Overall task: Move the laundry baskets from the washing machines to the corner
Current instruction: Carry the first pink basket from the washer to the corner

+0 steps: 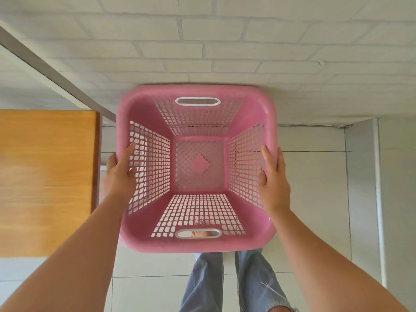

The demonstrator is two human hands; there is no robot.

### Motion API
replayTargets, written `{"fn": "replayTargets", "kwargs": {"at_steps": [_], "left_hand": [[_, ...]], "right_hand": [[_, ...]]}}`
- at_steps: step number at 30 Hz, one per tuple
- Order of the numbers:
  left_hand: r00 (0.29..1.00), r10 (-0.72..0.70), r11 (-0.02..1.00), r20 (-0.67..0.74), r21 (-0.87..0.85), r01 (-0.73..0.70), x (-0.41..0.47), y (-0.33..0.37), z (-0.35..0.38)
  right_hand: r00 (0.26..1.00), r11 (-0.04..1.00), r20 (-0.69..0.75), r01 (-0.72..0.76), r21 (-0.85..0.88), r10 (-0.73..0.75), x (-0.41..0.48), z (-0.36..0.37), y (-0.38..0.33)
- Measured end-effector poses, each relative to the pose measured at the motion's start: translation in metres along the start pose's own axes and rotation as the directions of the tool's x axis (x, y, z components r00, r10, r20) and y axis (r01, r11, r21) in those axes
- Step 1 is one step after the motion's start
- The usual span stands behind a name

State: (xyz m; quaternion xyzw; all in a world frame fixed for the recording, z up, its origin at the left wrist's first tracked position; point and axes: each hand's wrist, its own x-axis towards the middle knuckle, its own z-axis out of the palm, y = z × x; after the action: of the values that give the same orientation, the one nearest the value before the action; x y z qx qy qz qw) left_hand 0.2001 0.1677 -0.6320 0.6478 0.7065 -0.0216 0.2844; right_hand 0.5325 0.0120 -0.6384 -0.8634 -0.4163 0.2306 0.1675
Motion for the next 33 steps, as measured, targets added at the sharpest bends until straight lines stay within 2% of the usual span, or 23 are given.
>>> {"fn": "replayTargets", "kwargs": {"at_steps": [4,8,14,18,23,33], "left_hand": [[0.99,-0.077,0.993,0.122,0.097,0.065,0.004,0.004,0.001],[0.982,-0.108,0.967,0.157,0.245,0.067,0.0,0.016,-0.004],[0.977,-0.084,0.964,0.197,0.264,0.029,-0.028,0.045,-0.017],[0.946,-0.004,0.947,0.325,0.305,-0.101,-0.062,0.062,-0.034],[0.931,0.124,0.931,0.342,0.284,-0.228,-0.113,0.089,-0.051],[0.849,0.336,0.86,0.408,0.235,-0.453,-0.25,0.151,-0.054]], "right_hand": [[0.998,0.997,0.06,-0.018,-0.074,0.023,0.002,-0.003,-0.004],[0.995,0.981,0.095,0.008,-0.194,0.011,0.0,-0.011,-0.01],[0.99,0.957,0.14,0.065,-0.283,-0.026,-0.034,-0.028,-0.025],[0.985,0.955,0.174,0.062,-0.29,-0.011,-0.07,-0.053,-0.034],[0.986,0.96,0.158,-0.003,-0.28,0.05,-0.118,-0.092,-0.03],[0.963,0.962,-0.045,-0.267,-0.059,0.265,-0.252,-0.181,0.027]]}}
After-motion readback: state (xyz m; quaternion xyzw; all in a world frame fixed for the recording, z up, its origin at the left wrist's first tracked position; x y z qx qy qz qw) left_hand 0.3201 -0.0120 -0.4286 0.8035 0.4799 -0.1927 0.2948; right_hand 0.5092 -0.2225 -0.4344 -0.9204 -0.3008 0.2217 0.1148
